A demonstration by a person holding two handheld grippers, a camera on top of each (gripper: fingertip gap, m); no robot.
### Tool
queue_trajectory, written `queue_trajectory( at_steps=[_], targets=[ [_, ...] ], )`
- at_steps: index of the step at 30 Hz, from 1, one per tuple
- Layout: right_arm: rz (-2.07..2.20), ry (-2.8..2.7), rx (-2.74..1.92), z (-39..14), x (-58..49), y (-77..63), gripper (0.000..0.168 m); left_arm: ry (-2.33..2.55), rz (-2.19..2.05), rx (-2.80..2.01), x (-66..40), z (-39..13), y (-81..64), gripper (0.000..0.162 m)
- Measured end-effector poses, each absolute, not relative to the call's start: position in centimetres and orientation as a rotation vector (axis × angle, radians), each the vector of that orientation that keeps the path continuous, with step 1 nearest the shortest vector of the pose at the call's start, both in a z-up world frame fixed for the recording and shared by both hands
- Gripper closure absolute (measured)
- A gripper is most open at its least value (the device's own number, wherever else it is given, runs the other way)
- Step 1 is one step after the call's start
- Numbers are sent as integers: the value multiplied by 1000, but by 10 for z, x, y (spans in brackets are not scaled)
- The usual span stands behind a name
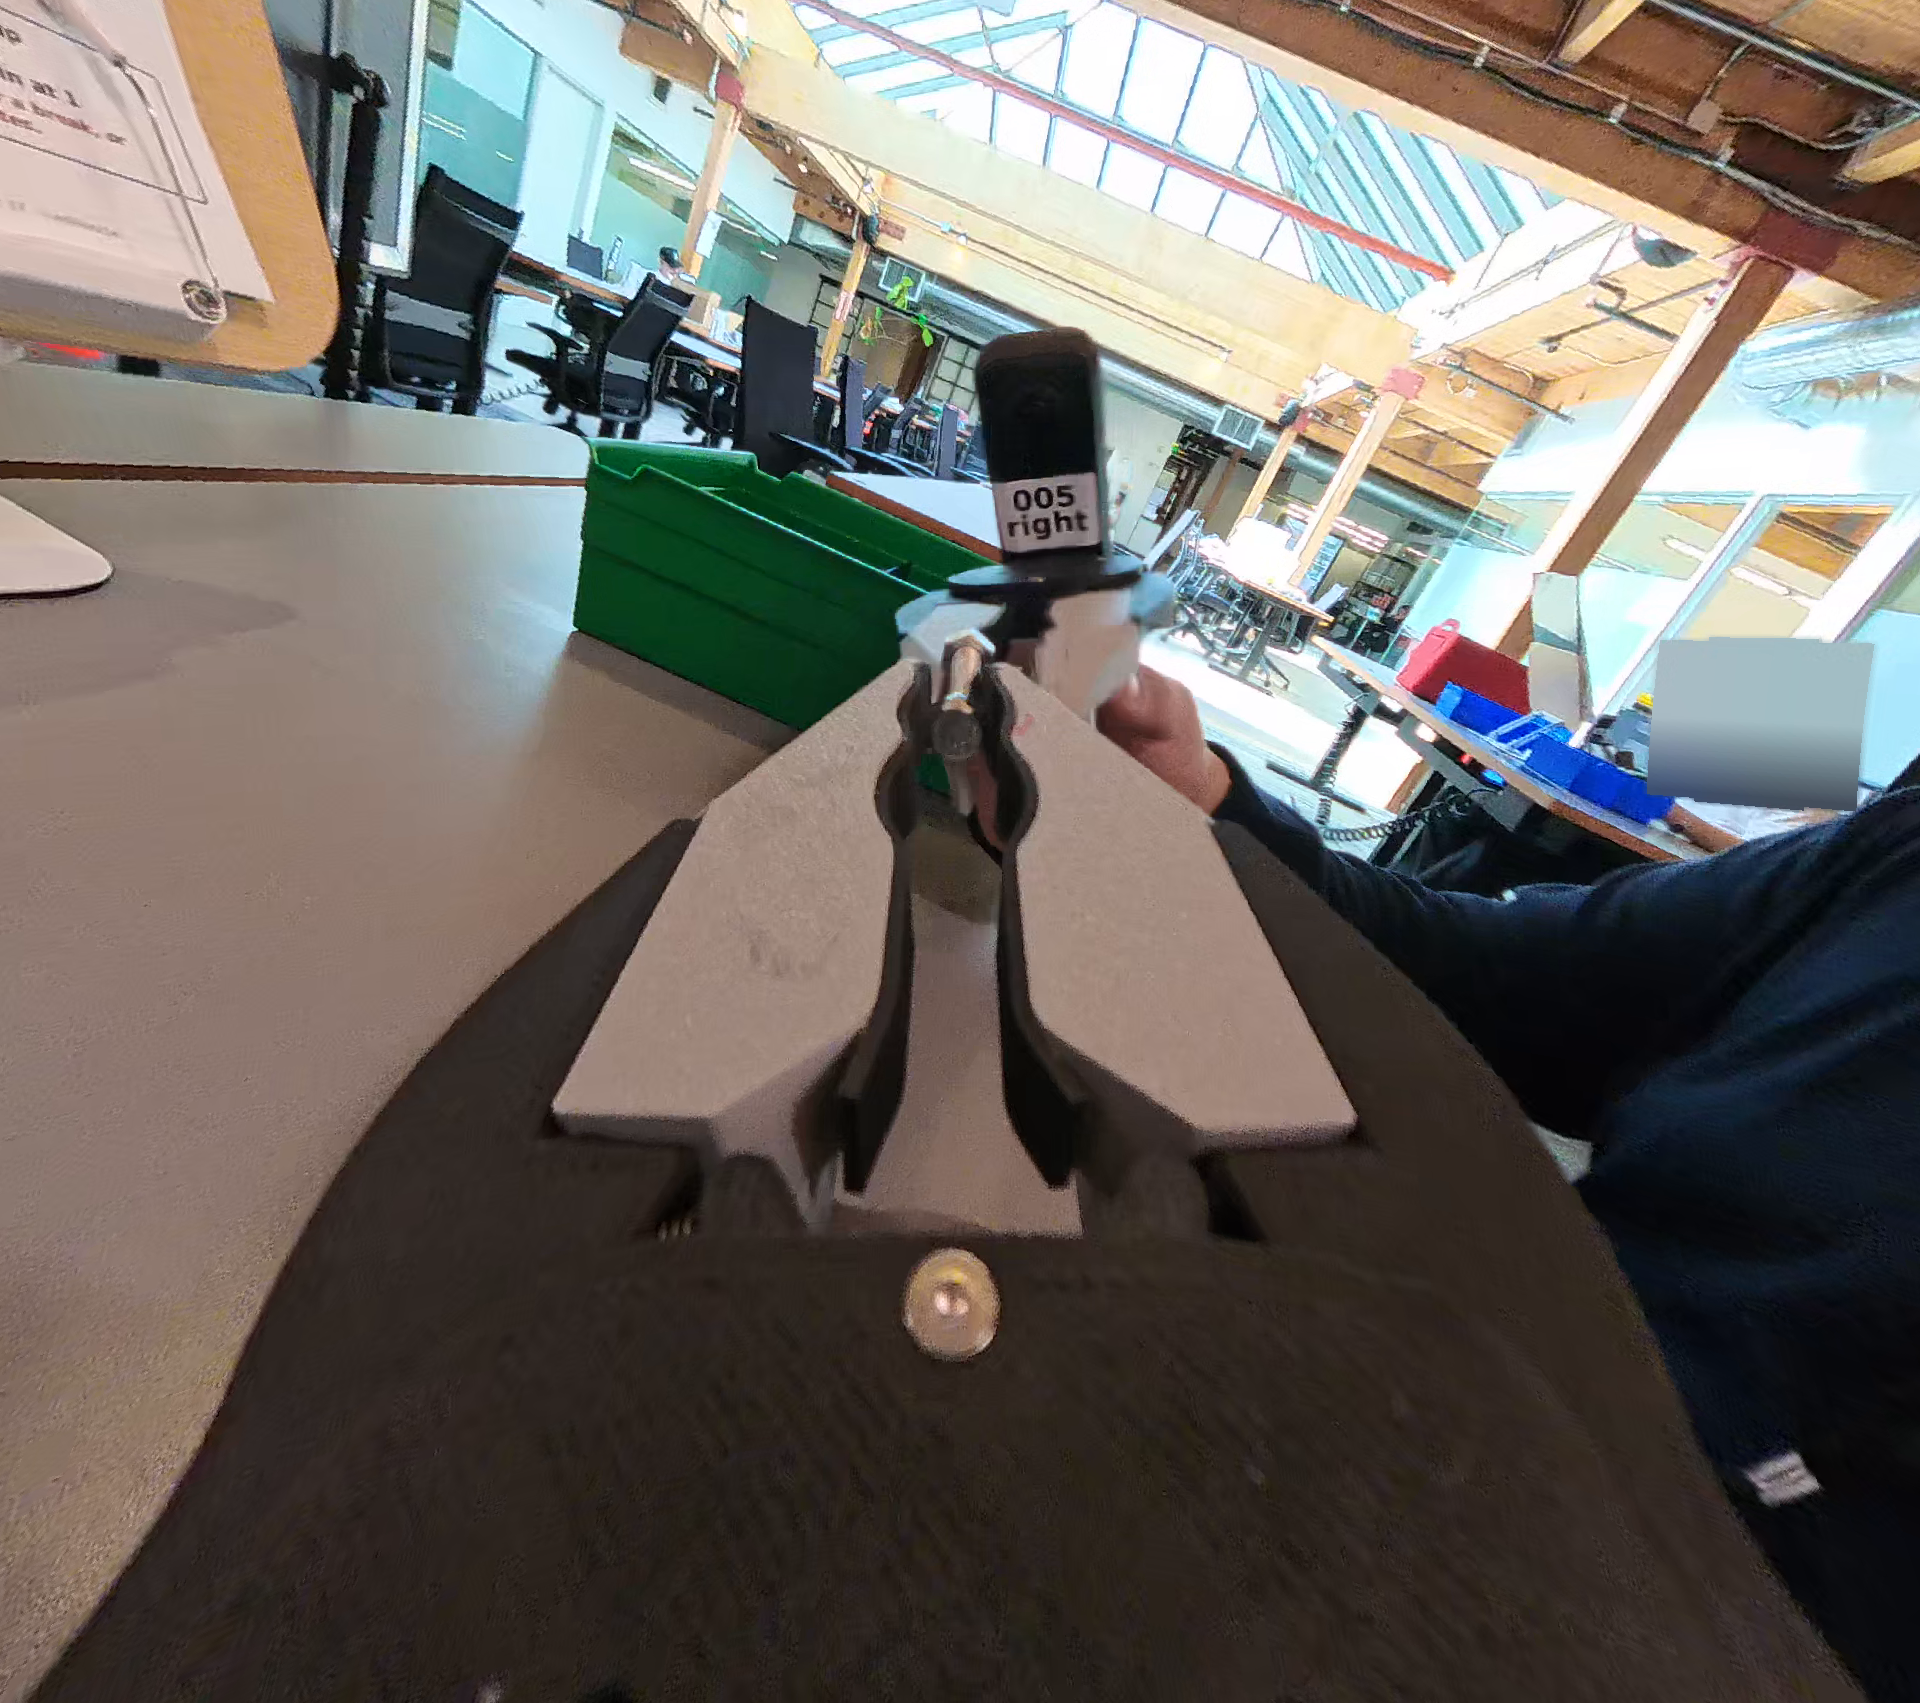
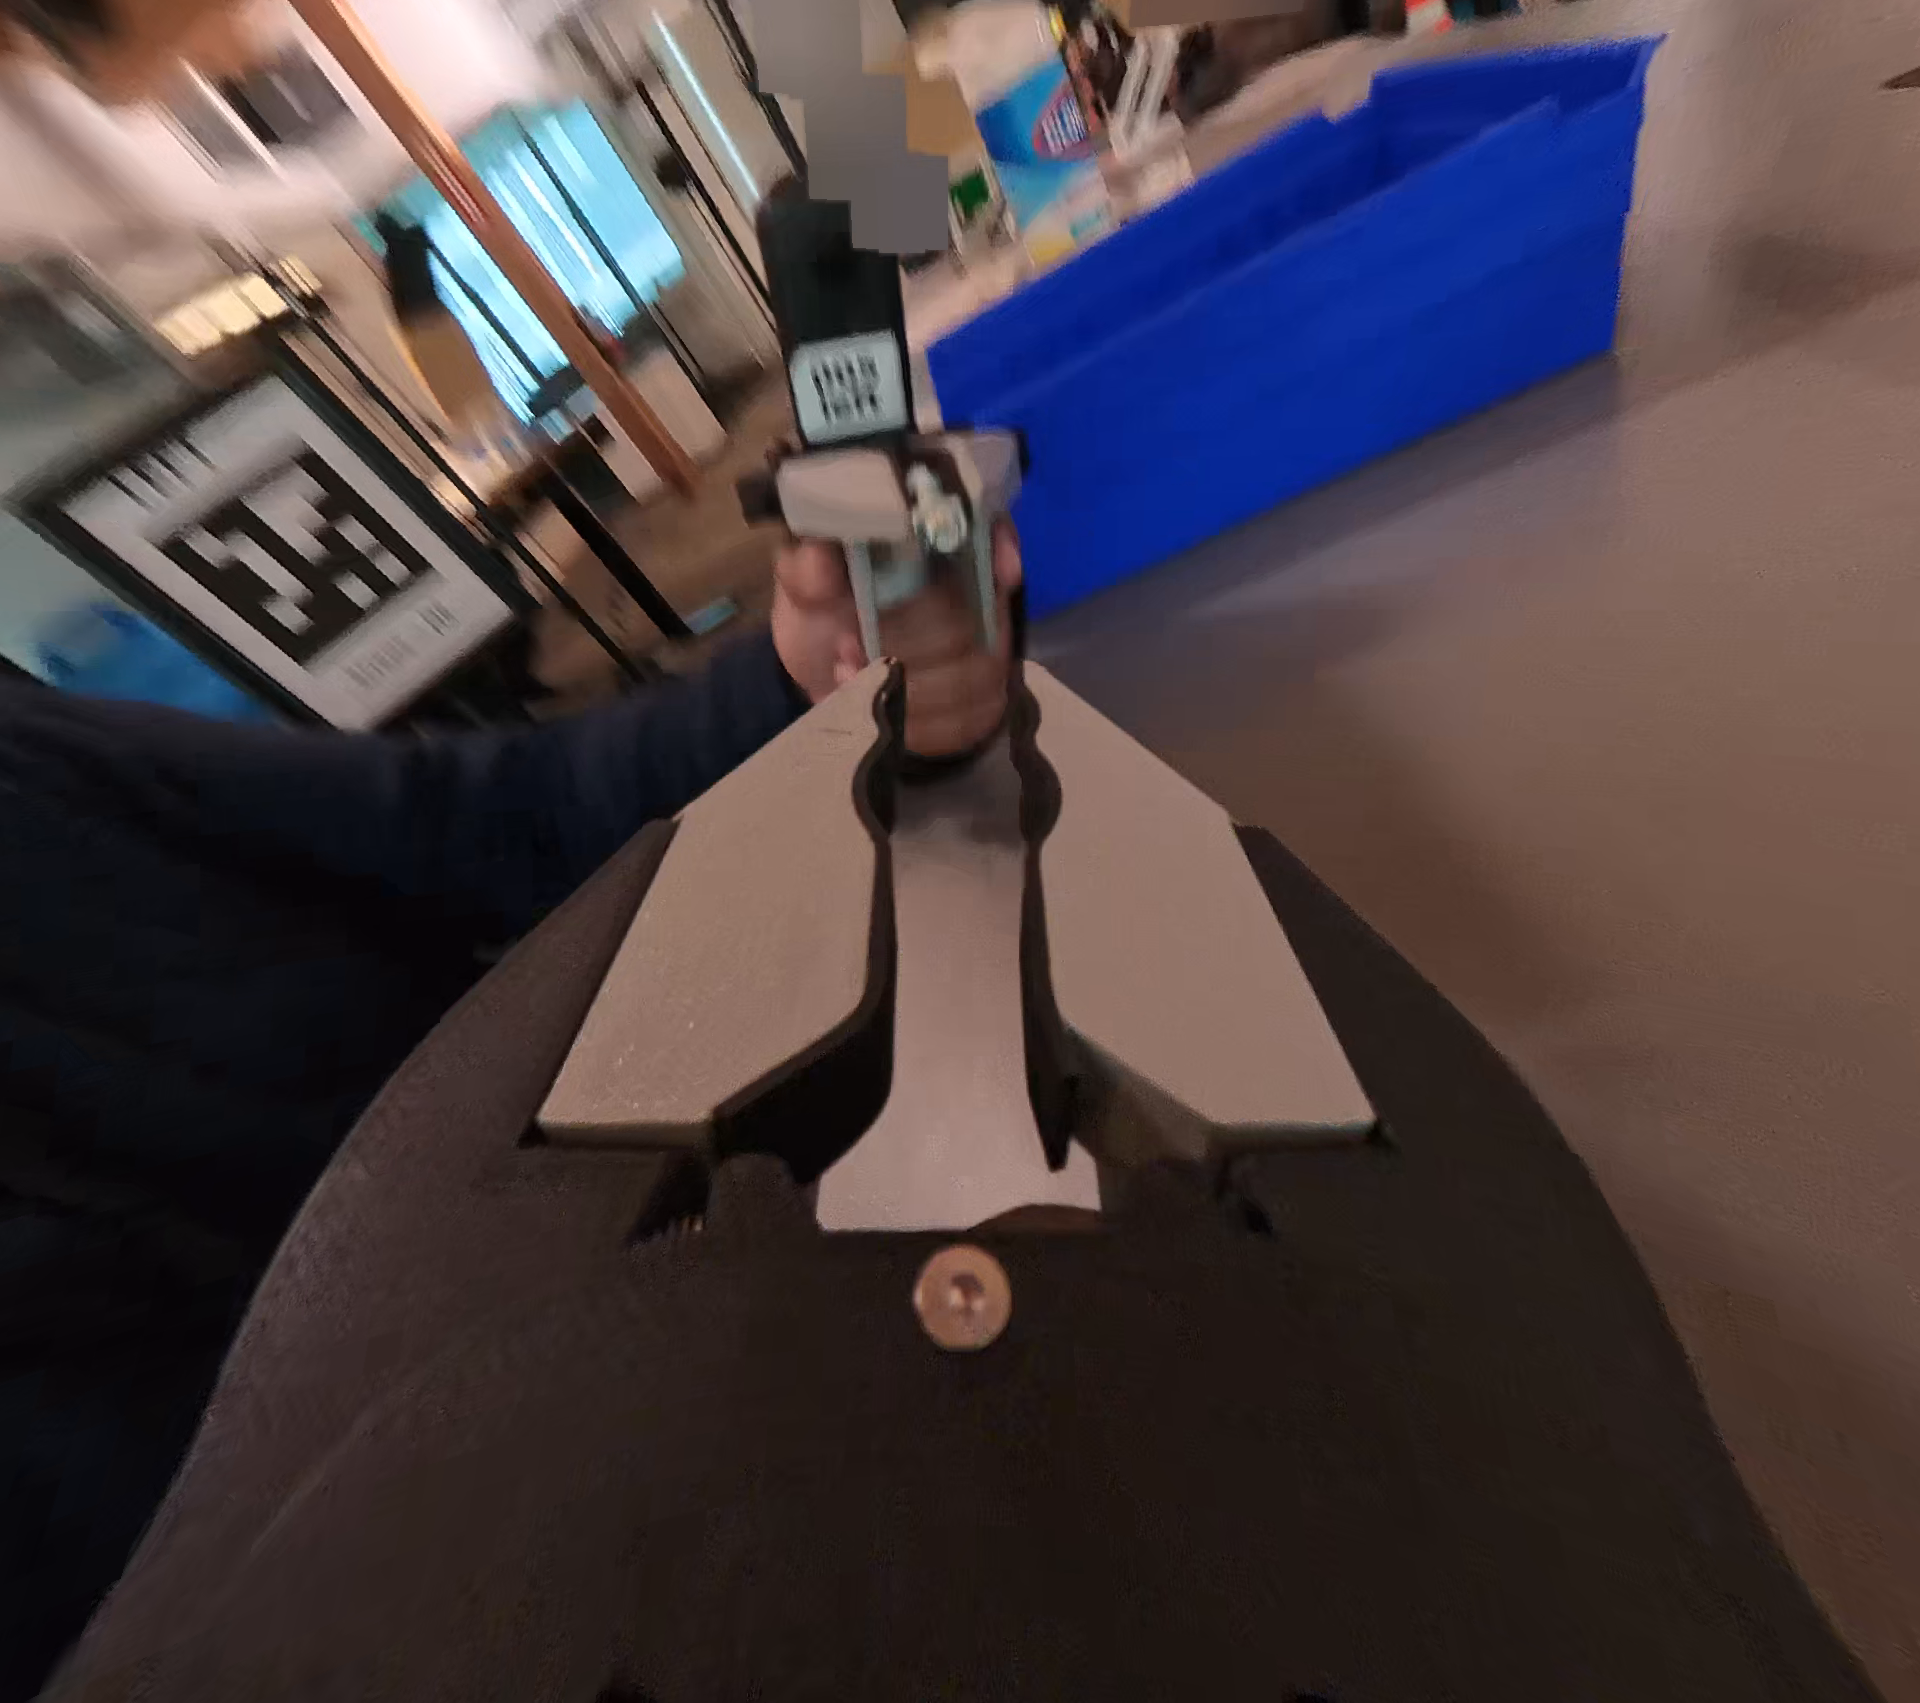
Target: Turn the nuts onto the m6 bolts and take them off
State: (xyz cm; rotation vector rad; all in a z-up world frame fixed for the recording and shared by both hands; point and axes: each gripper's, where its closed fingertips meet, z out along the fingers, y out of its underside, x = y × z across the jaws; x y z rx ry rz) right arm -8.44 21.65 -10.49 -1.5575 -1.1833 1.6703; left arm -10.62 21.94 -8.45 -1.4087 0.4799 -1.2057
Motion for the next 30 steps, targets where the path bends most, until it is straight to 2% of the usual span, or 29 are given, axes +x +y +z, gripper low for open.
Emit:
queue_trajectory(
  at_steps=[3,6,9,16,24,28,30],
  targets=[
    [1855,-1068,-1524,-93,-83,218,159,511,-1210,-1422,-97,-89,216,155],
    [1763,-1106,-1572,-104,-88,219,160,558,-1176,-1423,-91,-90,213,155],
    [1798,-1132,-1542,-100,-89,211,168,569,-1142,-1443,-88,-95,214,155],
    [1840,-1085,-1524,-95,-85,216,168,669,-996,-1546,-81,-118,217,155],
    [1694,-1162,-1564,-108,-92,215,168,781,-837,-1625,-68,-139,219,155],
    [1669,-1195,-1534,-107,-93,211,152,744,-862,-1631,-72,-137,222,155],
    [1653,-1201,-1534,-107,-94,211,152,746,-870,-1630,-71,-137,221,155]
  ],
)
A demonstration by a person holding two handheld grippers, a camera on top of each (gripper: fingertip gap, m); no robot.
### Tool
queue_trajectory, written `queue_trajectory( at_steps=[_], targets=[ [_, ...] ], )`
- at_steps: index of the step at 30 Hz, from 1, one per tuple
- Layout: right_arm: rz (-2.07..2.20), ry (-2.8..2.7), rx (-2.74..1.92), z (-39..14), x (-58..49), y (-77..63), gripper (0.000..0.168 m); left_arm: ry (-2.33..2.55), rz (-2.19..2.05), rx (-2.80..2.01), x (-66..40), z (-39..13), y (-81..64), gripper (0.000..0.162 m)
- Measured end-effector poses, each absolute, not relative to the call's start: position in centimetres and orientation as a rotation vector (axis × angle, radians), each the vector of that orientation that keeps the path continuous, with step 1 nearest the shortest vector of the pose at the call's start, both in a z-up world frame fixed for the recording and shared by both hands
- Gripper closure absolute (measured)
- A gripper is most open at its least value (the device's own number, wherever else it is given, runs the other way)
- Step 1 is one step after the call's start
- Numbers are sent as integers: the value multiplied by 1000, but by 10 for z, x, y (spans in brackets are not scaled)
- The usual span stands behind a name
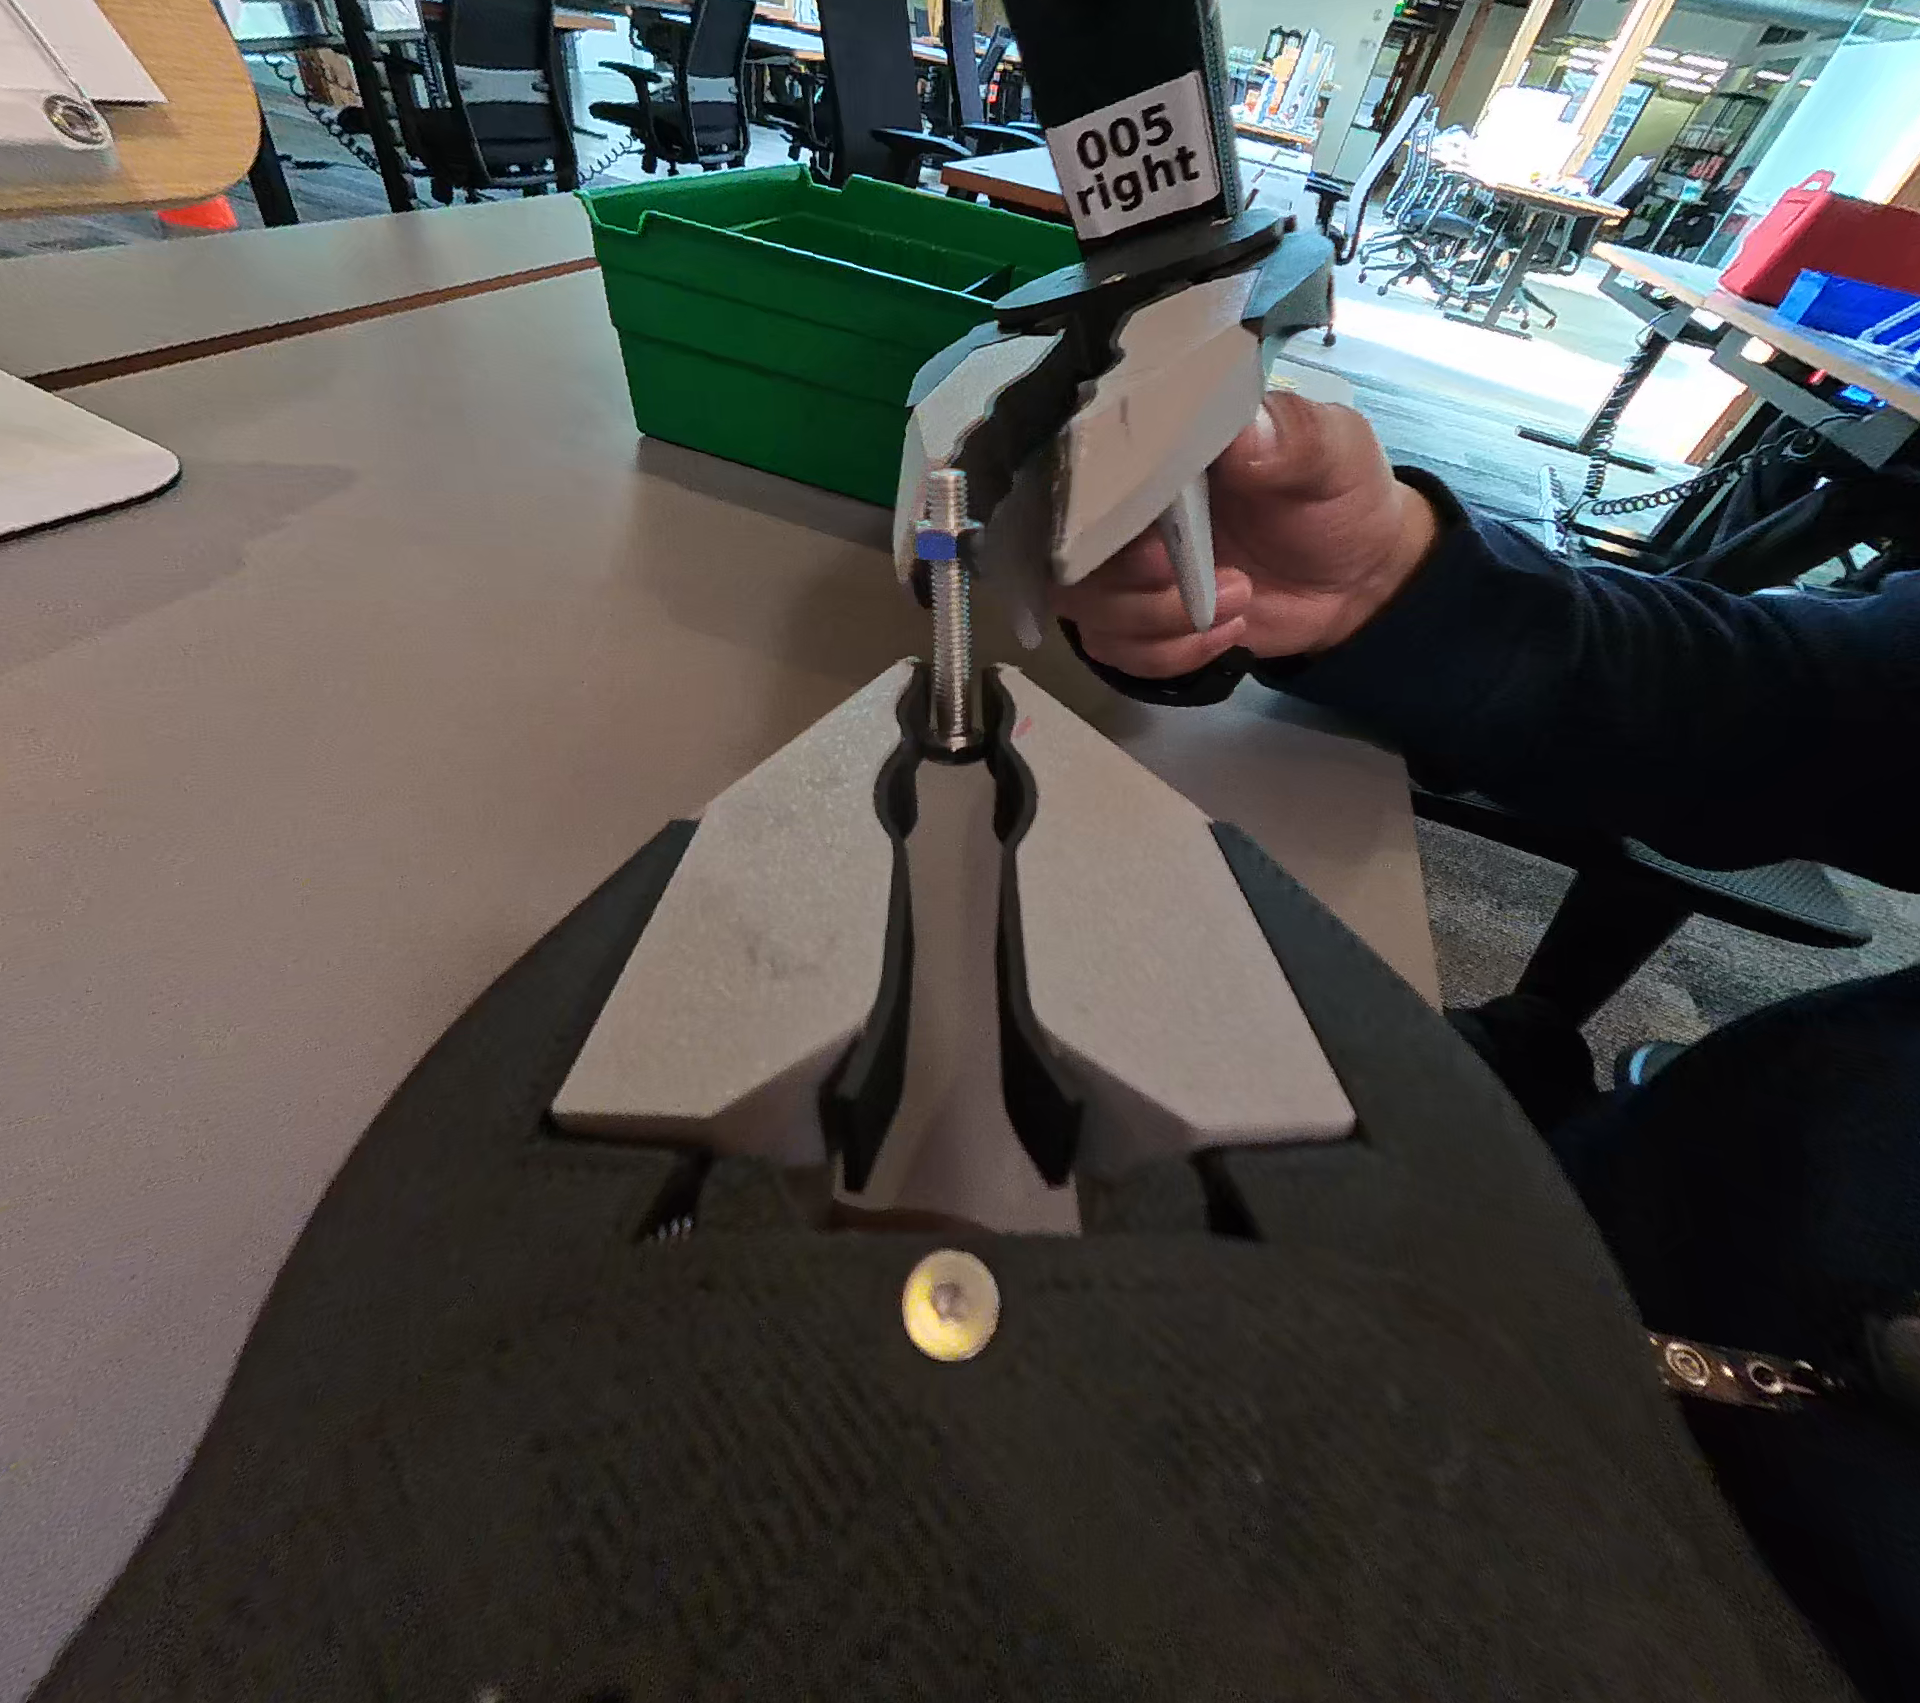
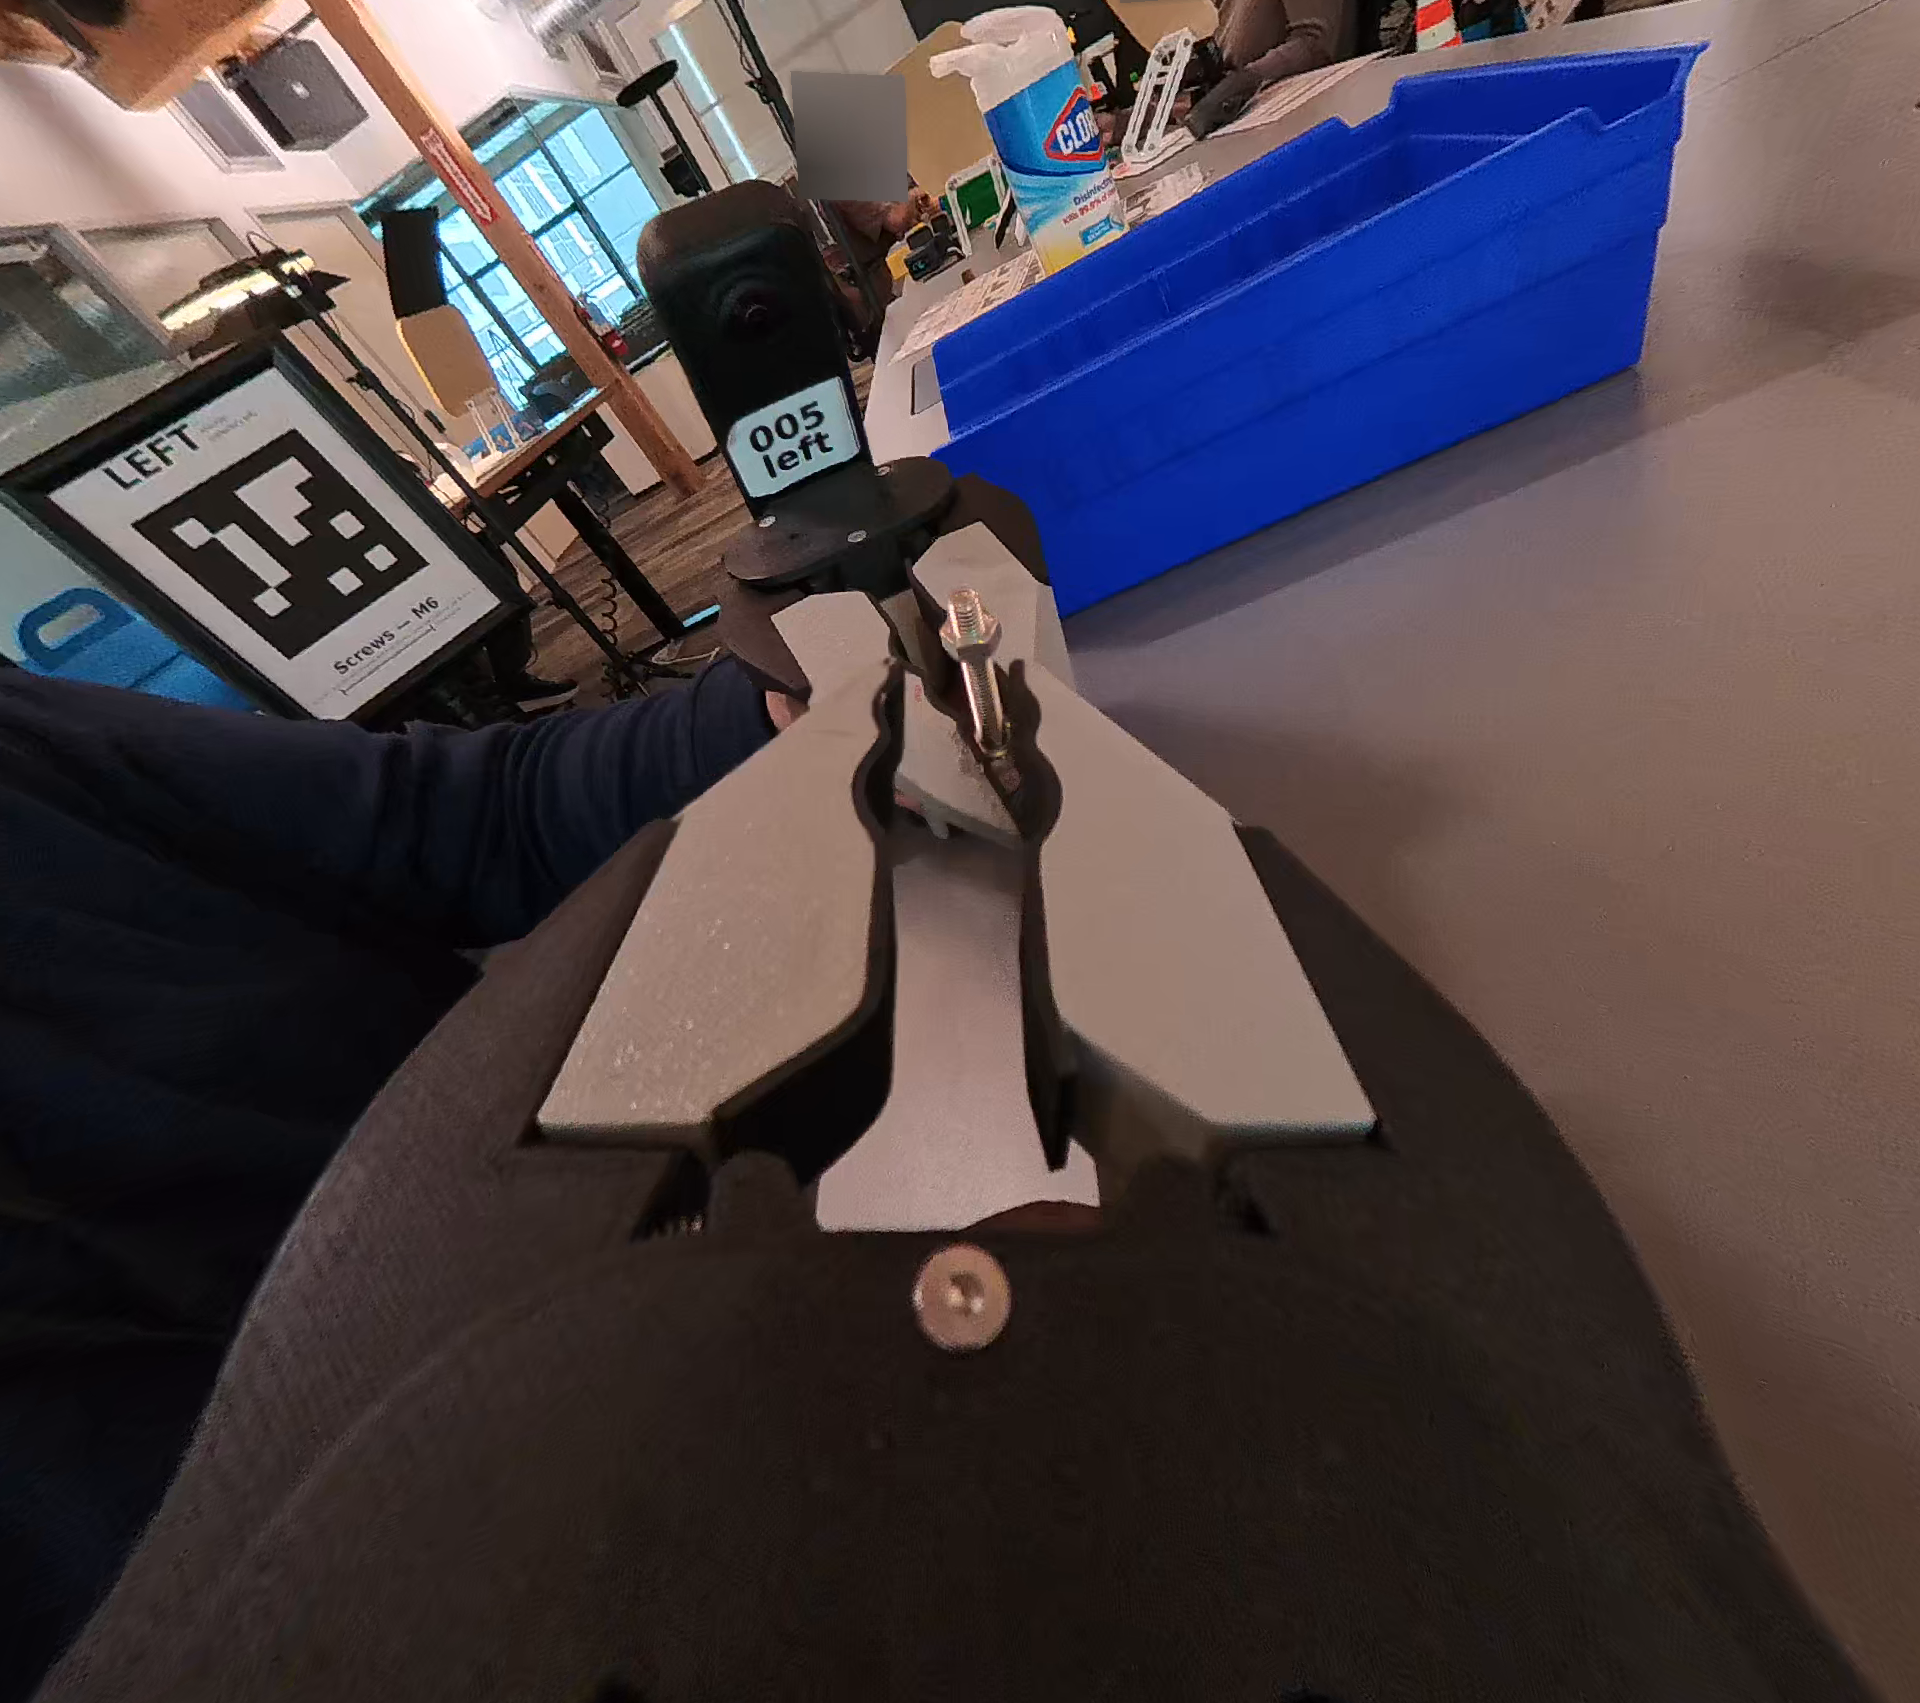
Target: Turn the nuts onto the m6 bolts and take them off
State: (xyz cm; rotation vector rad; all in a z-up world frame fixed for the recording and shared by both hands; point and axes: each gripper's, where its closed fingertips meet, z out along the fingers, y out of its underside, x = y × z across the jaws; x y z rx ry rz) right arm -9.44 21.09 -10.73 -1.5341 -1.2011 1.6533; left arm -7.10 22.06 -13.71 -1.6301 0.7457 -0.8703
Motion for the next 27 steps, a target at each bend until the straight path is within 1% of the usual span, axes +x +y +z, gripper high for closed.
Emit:
queue_trajectory(
  at_steps=[1,5,15,17,19,25,26,27],
  targets=[
    [1634,-1204,-1534,-108,-96,211,156,753,-868,-1632,-70,-138,220,155],
    [1581,-1207,-1523,-108,-99,211,162,788,-849,-1644,-64,-141,219,155],
    [1538,-1233,-1533,-111,-96,213,162,785,-868,-1628,-63,-139,216,155],
    [1511,-1239,-1533,-111,-94,216,162,768,-877,-1621,-64,-137,217,152],
    [1515,-1241,-1530,-110,-92,216,162,755,-899,-1614,-65,-135,216,154],
    [1491,-1289,-1546,-118,-97,210,162,760,-915,-1610,-64,-135,214,155],
    [1491,-1287,-1541,-118,-98,209,162,760,-901,-1616,-65,-136,214,159],
    [1495,-1285,-1538,-117,-98,208,162,762,-893,-1612,-65,-135,215,159]
  ],
)
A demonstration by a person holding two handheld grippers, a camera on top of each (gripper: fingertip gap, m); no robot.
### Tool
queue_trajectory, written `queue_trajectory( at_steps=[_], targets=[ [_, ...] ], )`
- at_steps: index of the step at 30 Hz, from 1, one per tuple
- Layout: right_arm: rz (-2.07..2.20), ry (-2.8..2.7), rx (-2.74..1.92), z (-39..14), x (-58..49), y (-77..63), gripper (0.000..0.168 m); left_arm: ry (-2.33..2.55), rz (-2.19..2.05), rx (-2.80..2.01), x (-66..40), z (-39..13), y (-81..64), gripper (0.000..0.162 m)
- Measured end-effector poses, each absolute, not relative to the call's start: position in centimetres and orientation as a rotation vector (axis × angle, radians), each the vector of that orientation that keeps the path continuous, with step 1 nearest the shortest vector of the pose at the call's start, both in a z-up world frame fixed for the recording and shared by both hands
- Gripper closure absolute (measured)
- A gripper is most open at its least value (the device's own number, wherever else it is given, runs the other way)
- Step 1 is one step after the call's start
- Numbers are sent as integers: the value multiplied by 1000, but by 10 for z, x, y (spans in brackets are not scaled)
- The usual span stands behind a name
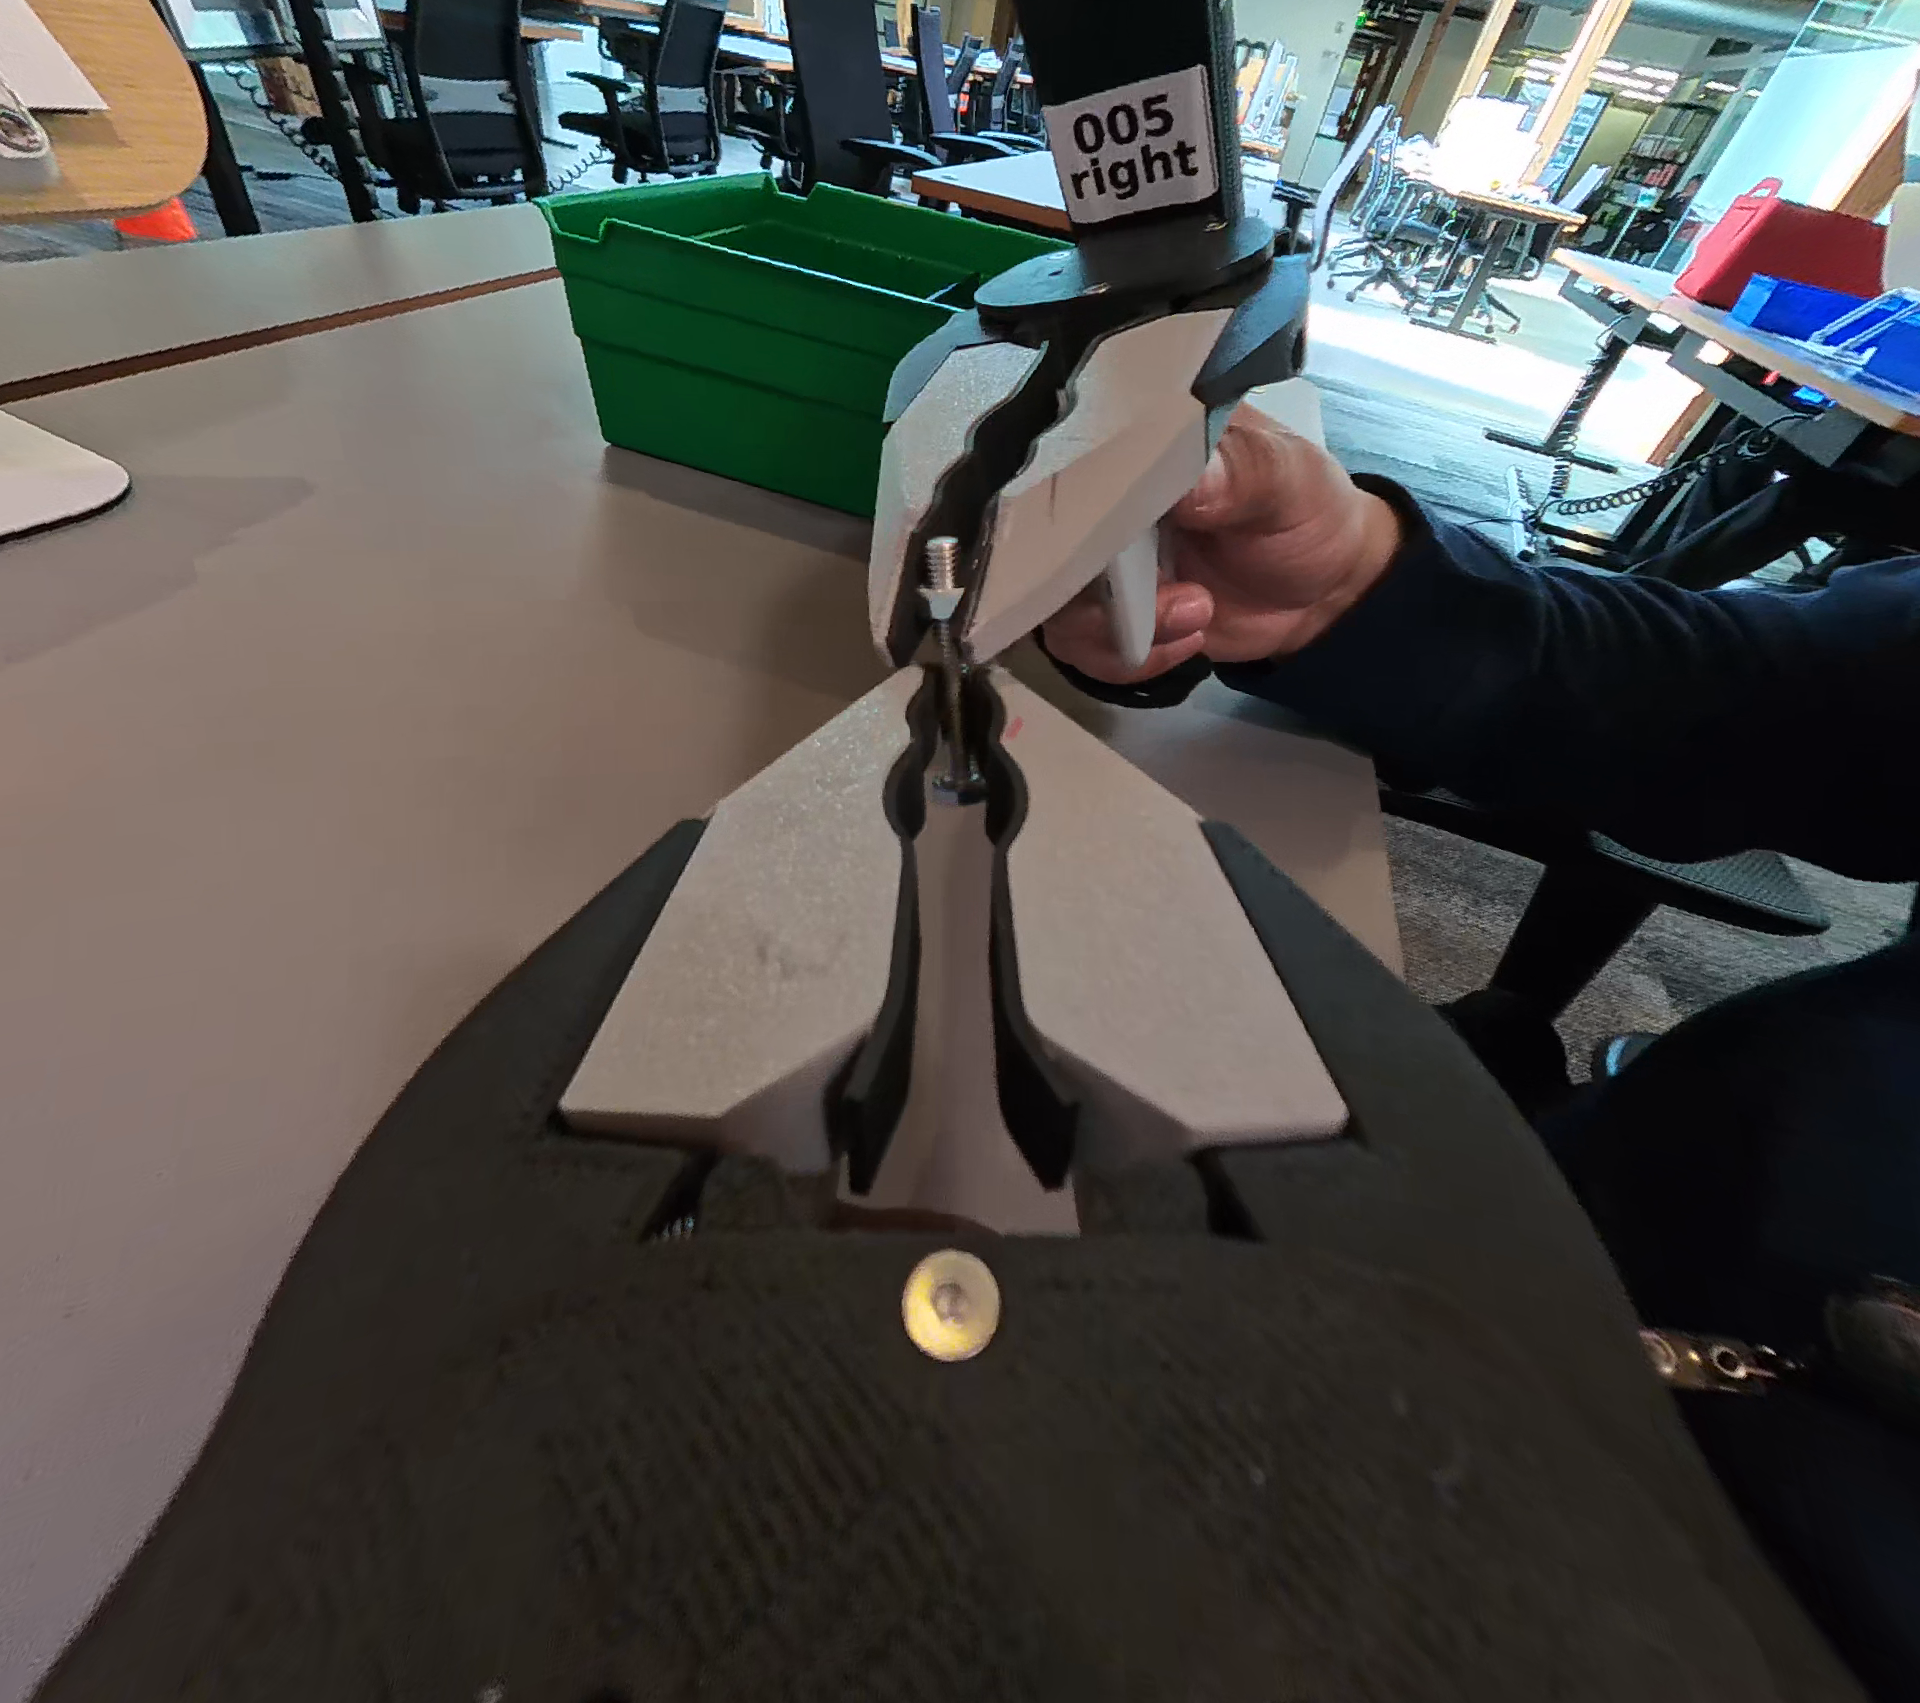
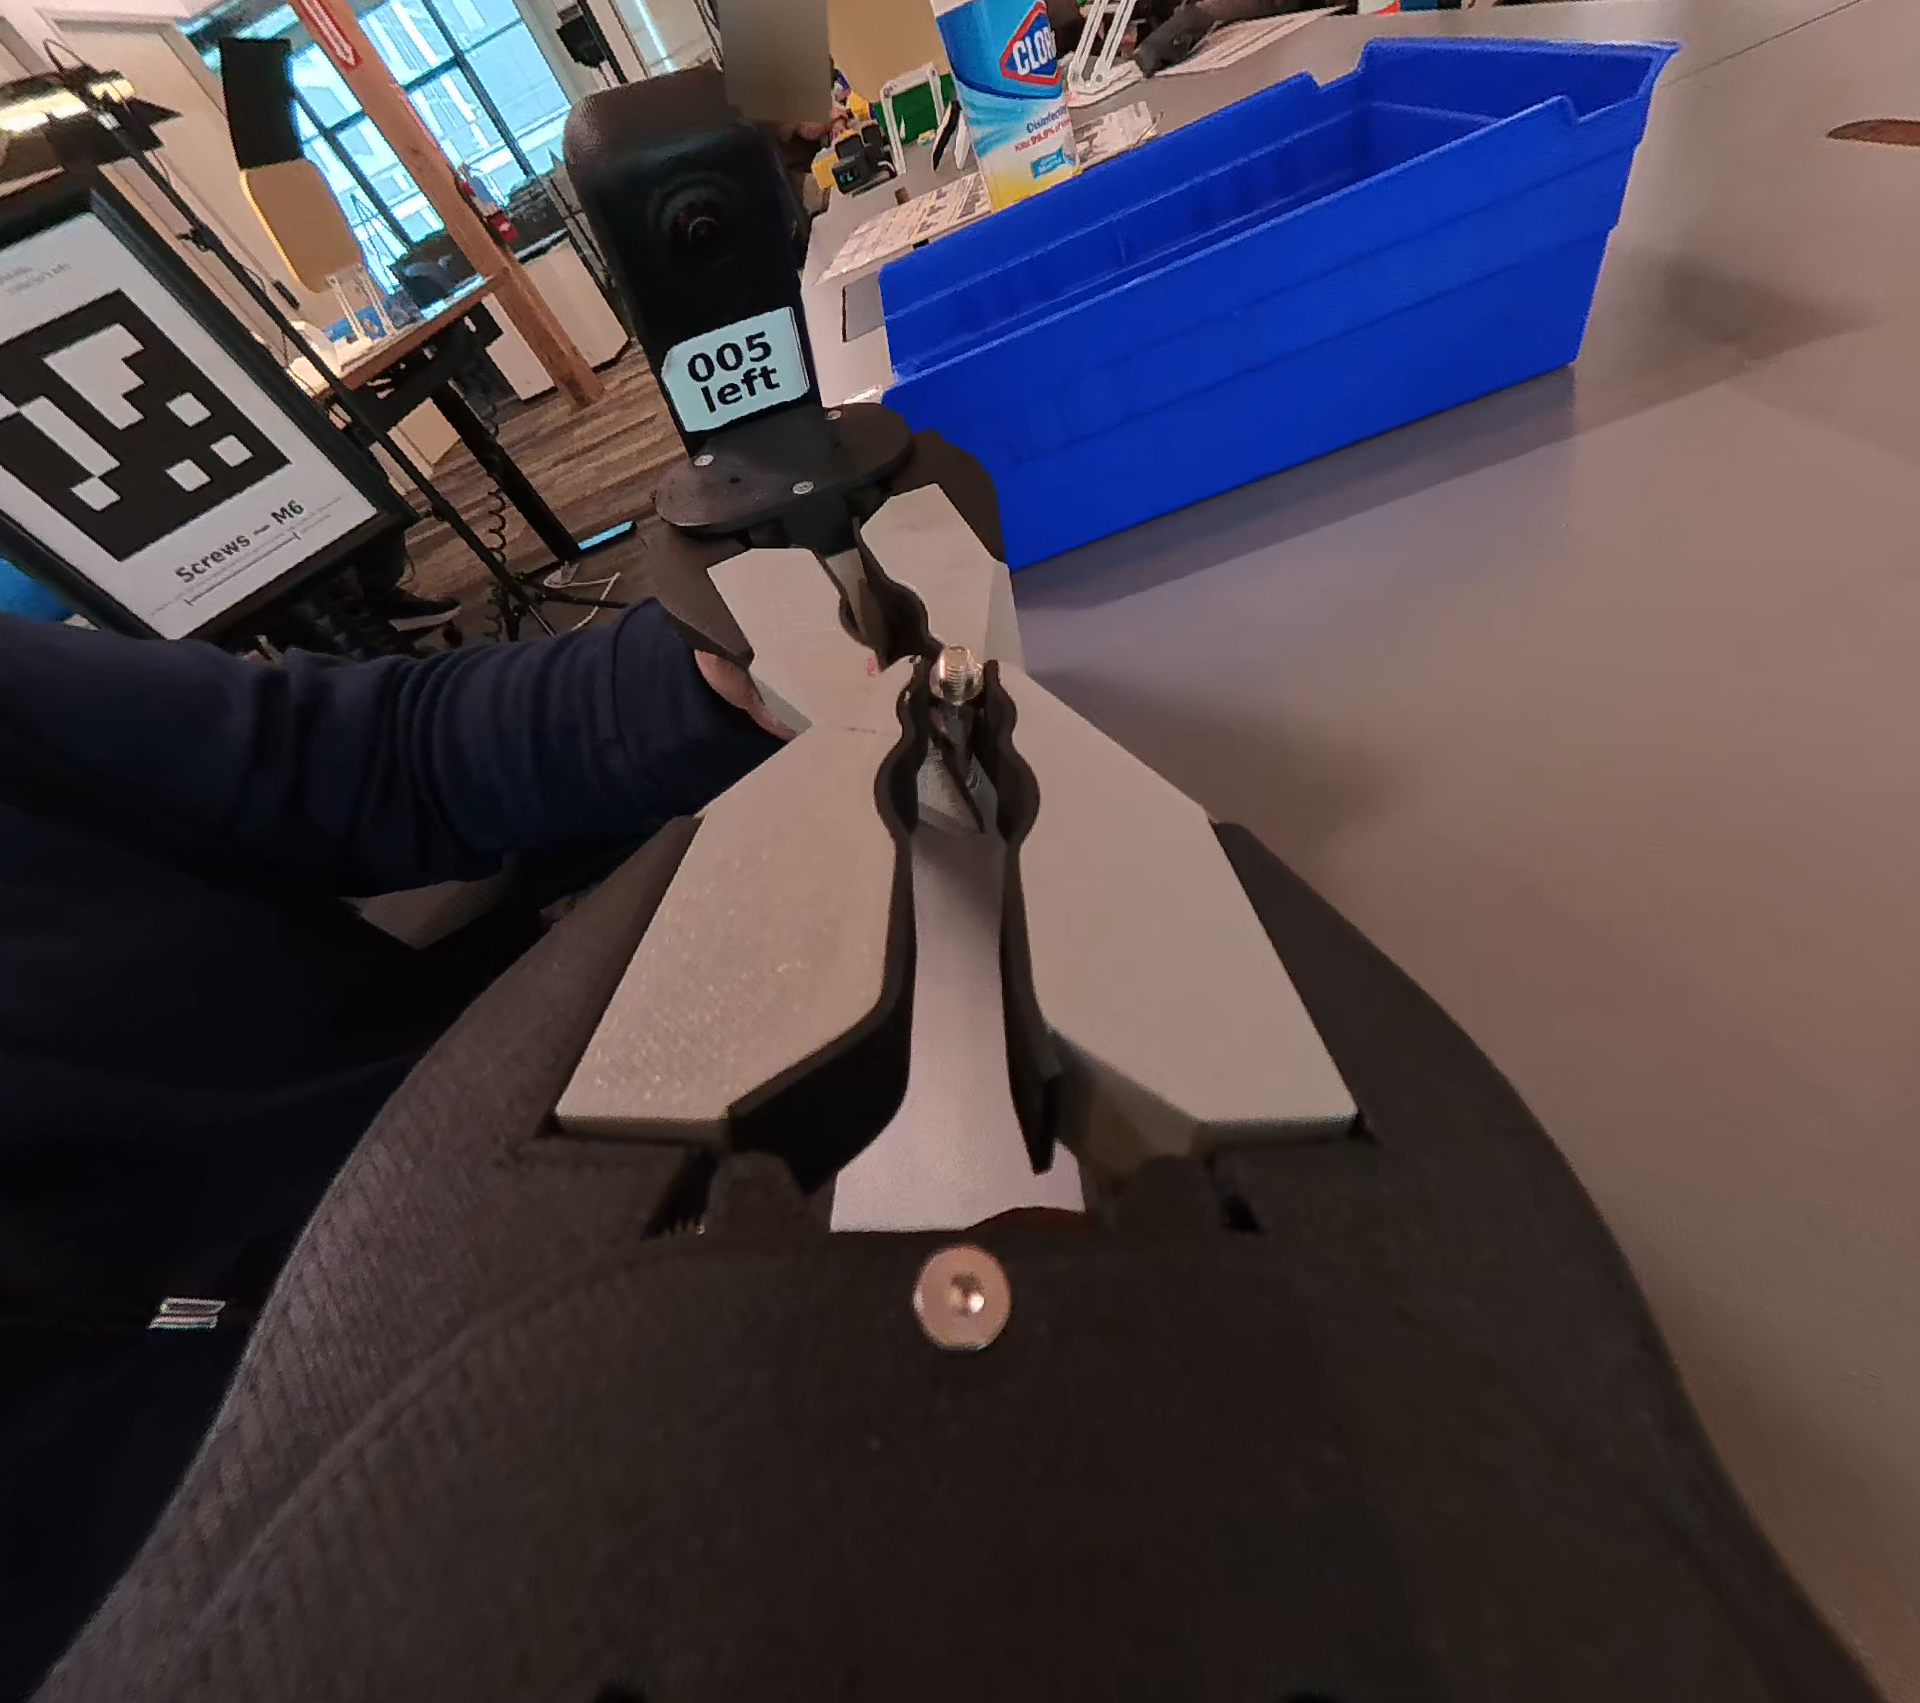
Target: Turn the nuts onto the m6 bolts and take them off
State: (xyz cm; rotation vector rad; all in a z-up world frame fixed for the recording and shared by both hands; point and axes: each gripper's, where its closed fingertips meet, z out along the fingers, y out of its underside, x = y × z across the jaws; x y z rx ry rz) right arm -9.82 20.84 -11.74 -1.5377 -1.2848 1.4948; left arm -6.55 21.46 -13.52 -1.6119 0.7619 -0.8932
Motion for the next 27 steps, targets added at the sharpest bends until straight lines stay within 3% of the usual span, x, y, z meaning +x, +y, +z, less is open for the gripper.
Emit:
queue_trajectory(
  at_steps=[9,12,15,17,18,23,27],
  targets=[
    [1505,-1255,-1526,-115,-99,210,162,742,-887,-1603,-69,-132,216,160],
    [1505,-1226,-1541,-114,-98,215,142,731,-973,-1586,-66,-128,211,160],
    [1515,-1212,-1526,-111,-94,218,143,705,-953,-1553,-72,-121,213,160],
    [1424,-1149,-1571,-115,-90,235,161,687,-1002,-1521,-74,-114,210,160],
    [1411,-1112,-1589,-116,-87,242,161,676,-1013,-1518,-75,-113,210,160],
    [1559,-1205,-1482,-105,-95,212,134,680,-977,-1551,-74,-119,214,160],
    [1505,-1175,-1495,-105,-104,216,137,714,-963,-1543,-70,-120,210,160]
  ],
)
